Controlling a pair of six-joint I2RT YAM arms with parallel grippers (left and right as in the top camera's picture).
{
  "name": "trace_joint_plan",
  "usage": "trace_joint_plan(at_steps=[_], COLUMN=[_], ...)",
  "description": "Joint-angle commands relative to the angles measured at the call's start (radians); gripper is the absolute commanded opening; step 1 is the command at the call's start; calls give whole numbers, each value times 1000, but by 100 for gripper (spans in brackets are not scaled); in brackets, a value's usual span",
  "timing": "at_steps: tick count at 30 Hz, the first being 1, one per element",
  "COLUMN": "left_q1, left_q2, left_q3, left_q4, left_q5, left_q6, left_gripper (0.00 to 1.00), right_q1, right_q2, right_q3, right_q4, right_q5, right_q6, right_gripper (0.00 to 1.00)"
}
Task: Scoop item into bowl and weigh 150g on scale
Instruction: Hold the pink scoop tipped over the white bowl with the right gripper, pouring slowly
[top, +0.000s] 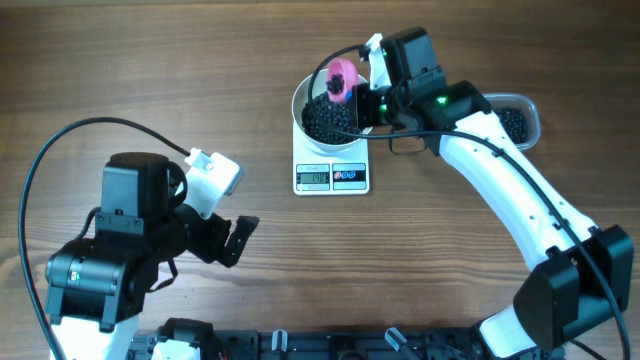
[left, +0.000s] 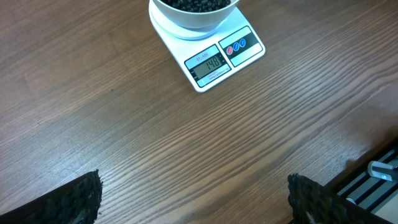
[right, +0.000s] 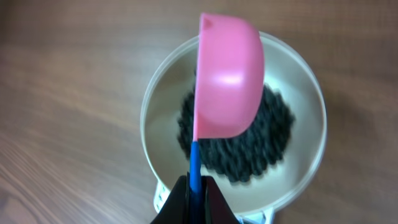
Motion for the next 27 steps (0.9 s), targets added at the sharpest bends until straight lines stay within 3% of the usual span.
trace_joint_plan(at_steps=[1, 3, 11, 13, 15, 27], left_q1=[7, 7, 7, 7, 7, 7], left_q2=[-2, -2, -2, -2, -2, -2], left_q3=[15, 15, 15, 15, 15, 15], left_q4=[3, 3, 3, 3, 3, 3], left_q5=[-2, -2, -2, -2, -2, -2], left_q6=[20, 20, 20, 20, 20, 20], left_gripper=[100, 100, 100, 100, 100, 100], right_q1=[3, 3, 3, 3, 3, 4], right_q2=[14, 23, 11, 19, 13, 16], right_q3=[10, 9, 14, 14, 16, 16], right_q4=[2, -27, 7, -51, -2, 11], right_q5=[-14, 44, 0, 51, -29, -11], right_q6=[4, -42, 19, -4, 68, 46], right_gripper=[4, 4, 4, 4, 4, 4])
